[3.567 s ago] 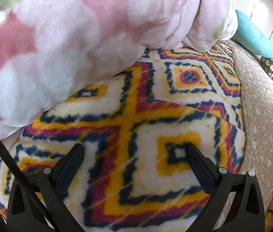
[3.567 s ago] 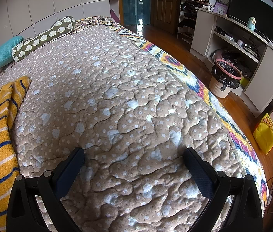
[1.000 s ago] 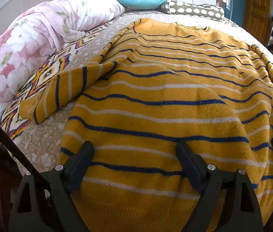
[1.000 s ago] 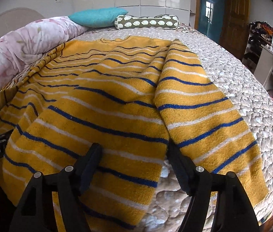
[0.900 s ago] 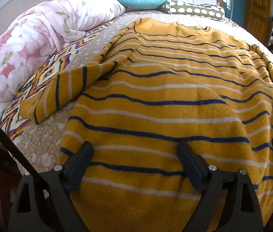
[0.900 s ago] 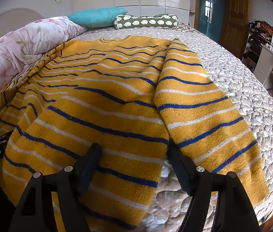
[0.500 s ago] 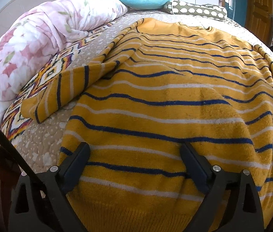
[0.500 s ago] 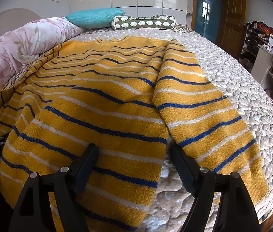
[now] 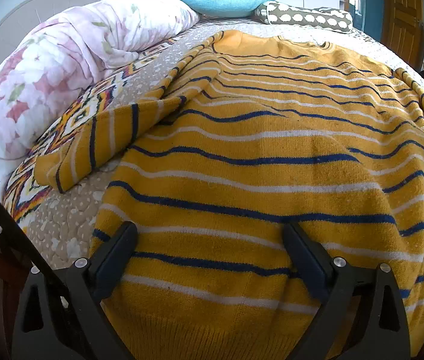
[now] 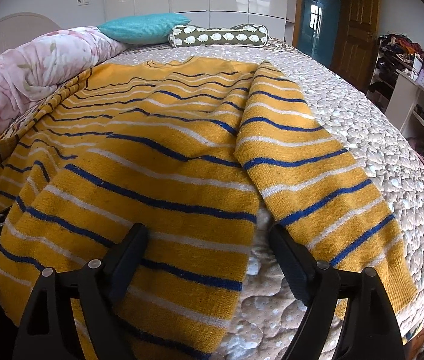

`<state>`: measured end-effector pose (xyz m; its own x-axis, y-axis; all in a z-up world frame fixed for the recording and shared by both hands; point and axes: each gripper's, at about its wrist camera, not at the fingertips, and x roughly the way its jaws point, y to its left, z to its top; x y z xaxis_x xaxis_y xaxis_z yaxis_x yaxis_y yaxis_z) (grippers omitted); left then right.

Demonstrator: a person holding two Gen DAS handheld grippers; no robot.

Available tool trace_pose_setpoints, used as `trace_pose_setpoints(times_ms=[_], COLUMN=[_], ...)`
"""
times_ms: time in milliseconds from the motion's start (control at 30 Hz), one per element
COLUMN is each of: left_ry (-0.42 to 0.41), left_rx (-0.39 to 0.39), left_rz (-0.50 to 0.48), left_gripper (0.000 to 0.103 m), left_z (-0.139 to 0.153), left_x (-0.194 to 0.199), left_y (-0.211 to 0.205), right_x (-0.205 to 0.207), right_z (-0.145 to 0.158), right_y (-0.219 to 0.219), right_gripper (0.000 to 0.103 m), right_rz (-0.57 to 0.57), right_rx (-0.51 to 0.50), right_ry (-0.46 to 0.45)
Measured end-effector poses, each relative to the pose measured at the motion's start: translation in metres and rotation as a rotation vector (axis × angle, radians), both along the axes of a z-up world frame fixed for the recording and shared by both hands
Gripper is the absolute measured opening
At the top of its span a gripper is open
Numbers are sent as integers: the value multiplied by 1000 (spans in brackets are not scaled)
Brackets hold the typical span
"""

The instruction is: Fold small clothes

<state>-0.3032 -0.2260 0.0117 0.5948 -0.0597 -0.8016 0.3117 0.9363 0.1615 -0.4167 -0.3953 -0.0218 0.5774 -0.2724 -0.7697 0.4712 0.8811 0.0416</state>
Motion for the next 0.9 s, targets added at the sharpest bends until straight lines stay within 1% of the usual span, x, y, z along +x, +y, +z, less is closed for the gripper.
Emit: trace_pose_setpoints(times_ms=[500, 667, 900], left_ry=[-33, -57, -59], left_rx=[-2, -11, -10], left_rz=[-8, -13, -15], left_gripper=[98, 98, 98], left_z=[-1, -2, -2], left_x=[-4, -7, -8], left_y=[1, 2, 2], right_x=[-2, -3, -5], right_z=[-2, -2, -3], right_y=[1, 3, 4], right_gripper=[88, 89, 89], right_rz=[-4, -7, -7], right_rx=[-12, -20, -25], right_ry=[-13, -23, -27])
